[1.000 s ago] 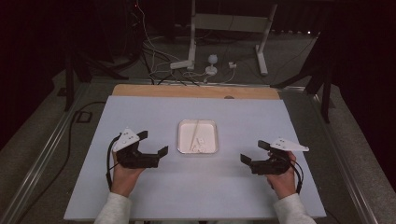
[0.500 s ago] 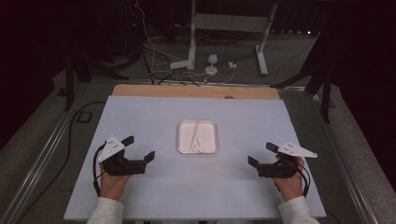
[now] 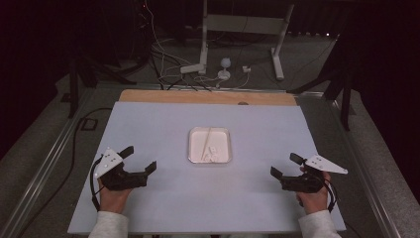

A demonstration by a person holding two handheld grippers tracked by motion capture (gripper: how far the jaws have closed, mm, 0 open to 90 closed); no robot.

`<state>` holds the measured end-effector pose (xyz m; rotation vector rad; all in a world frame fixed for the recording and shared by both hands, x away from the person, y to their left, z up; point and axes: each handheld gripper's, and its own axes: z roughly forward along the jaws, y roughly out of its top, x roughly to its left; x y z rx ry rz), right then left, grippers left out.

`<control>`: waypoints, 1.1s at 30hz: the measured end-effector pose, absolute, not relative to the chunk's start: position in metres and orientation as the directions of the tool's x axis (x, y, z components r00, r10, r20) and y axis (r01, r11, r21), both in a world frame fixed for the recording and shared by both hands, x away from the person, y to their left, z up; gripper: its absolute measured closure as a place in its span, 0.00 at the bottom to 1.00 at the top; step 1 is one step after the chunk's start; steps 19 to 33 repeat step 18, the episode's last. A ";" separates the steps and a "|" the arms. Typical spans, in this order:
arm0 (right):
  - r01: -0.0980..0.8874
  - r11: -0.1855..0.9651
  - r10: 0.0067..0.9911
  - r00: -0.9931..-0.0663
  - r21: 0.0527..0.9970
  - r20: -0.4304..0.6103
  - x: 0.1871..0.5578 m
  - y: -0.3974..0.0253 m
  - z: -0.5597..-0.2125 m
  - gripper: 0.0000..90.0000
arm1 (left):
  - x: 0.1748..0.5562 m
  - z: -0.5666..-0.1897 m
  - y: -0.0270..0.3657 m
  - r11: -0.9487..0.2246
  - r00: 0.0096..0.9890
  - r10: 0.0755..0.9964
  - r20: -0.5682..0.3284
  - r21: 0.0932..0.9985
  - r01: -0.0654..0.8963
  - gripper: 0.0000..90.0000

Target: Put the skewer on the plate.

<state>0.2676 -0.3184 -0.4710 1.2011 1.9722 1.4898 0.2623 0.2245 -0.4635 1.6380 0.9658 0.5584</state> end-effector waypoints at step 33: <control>0.404 0.102 0.827 -0.542 0.909 0.148 0.262 -0.322 -0.478 0.00 | 0.261 -0.467 0.240 0.018 0.525 0.832 -0.180 0.954 0.298 0.01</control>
